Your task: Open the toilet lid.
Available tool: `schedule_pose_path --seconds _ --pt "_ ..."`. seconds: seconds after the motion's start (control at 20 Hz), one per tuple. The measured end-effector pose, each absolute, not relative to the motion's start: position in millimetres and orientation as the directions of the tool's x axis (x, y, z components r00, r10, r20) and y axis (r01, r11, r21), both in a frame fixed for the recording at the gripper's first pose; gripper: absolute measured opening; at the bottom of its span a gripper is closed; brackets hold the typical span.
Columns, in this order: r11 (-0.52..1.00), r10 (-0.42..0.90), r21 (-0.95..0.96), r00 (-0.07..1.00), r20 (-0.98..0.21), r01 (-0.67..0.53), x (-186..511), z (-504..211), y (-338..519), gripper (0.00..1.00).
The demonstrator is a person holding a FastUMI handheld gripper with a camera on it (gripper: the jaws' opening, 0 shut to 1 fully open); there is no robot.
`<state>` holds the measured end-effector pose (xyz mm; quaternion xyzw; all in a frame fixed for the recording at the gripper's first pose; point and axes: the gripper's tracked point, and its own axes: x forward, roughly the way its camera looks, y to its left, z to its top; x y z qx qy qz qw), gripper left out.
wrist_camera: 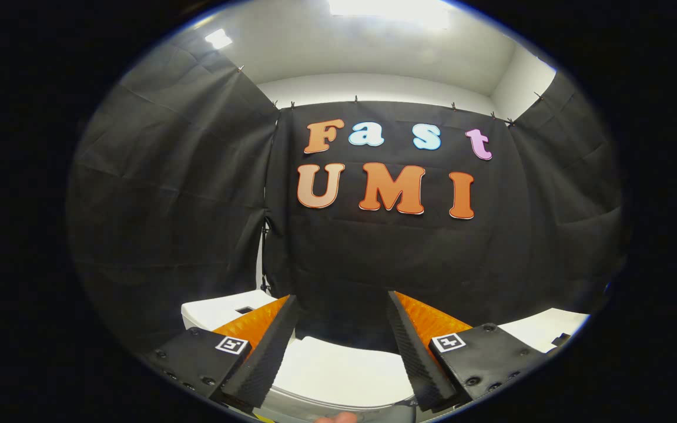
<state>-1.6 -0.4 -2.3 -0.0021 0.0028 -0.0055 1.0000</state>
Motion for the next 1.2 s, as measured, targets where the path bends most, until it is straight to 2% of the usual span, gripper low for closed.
schedule_pose_path --seconds 0.35,0.55,0.9,1.2 --pt "0.998 -0.065 -0.004 0.998 0.013 0.065 -3 0 -13 0.98" --pt "0.997 -0.043 0.062 0.999 0.007 0.042 8 -11 -18 0.98" --pt "0.926 -0.175 0.319 0.978 -0.113 0.202 24 -81 -102 0.99" --pt "0.781 -0.313 0.485 0.919 -0.241 0.393 7 -163 -189 0.99"
